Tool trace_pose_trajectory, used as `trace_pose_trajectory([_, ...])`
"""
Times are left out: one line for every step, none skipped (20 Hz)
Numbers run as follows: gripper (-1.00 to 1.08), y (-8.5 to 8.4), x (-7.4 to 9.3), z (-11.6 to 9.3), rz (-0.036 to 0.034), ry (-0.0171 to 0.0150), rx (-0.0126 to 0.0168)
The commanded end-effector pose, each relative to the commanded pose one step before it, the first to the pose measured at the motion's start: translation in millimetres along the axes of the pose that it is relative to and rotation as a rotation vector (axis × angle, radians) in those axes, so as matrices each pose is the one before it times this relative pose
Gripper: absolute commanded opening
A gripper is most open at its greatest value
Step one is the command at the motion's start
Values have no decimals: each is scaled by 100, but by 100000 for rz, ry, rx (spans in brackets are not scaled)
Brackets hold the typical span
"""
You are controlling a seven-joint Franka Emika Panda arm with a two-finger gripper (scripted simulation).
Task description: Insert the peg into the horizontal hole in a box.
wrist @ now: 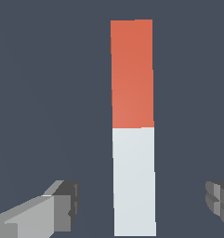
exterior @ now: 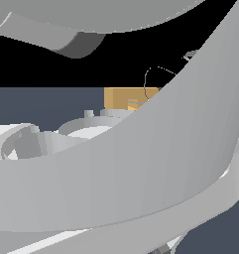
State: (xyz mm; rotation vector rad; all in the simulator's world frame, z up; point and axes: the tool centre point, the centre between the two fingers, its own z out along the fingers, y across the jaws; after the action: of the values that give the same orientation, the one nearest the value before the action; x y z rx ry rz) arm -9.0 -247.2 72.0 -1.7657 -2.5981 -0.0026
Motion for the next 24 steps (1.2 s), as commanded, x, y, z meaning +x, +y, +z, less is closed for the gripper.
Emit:
trace_pose_trajectory([100, -54, -691, 266, -1210, -72, 59])
trace_pose_trajectory([100, -13, -170, 63, -237, -16, 27])
trace_pose_trajectory([100, -3, -123, 43, -168, -12, 18])
trace_pose_trajectory([100, 9, -75, 26, -119, -9, 12])
trace_pose_trajectory([100, -21, -71, 13, 0, 0, 0])
trace_pose_trajectory([100, 27, 11, 4, -68, -6, 6])
trace_pose_trajectory([100, -60, 62, -14, 265, 20, 31])
trace_pose_trajectory([100, -1, -1, 36, 0, 0, 0])
trace_pose_trajectory([100, -2, -3, 108, 0, 0, 0])
trace_pose_trajectory([100, -4, -4, 179, 0, 0, 0])
trace_pose_trajectory([100, -6, -5, 250, 0, 0, 0])
trace_pose_trajectory([100, 24, 26, 314, -68, -5, -10])
trace_pose_trajectory([100, -10, -6, 391, 0, 0, 0])
trace_pose_trajectory([100, -13, -6, 459, 0, 0, 0])
trace_pose_trajectory([100, 15, 26, 519, -68, -4, -11])
trace_pose_trajectory([100, -19, -5, 585, 0, 0, 0])
trace_pose_trajectory([100, -17, -5, 544, 0, 0, 0])
trace_pose_trajectory([100, 19, 25, 459, -68, -4, -11])
trace_pose_trajectory([100, -7, -10, 388, 0, 0, 0])
trace_pose_trajectory([100, 0, -13, 311, 0, 0, 0])
trace_pose_trajectory([100, 7, -18, 233, 0, 0, 0])
trace_pose_trajectory([100, 47, 8, 149, -68, -7, -7])
trace_pose_trajectory([100, 23, -29, 80, 0, 0, 0])
trace_pose_trajectory([100, 26, -29, 12, 0, 0, 0])
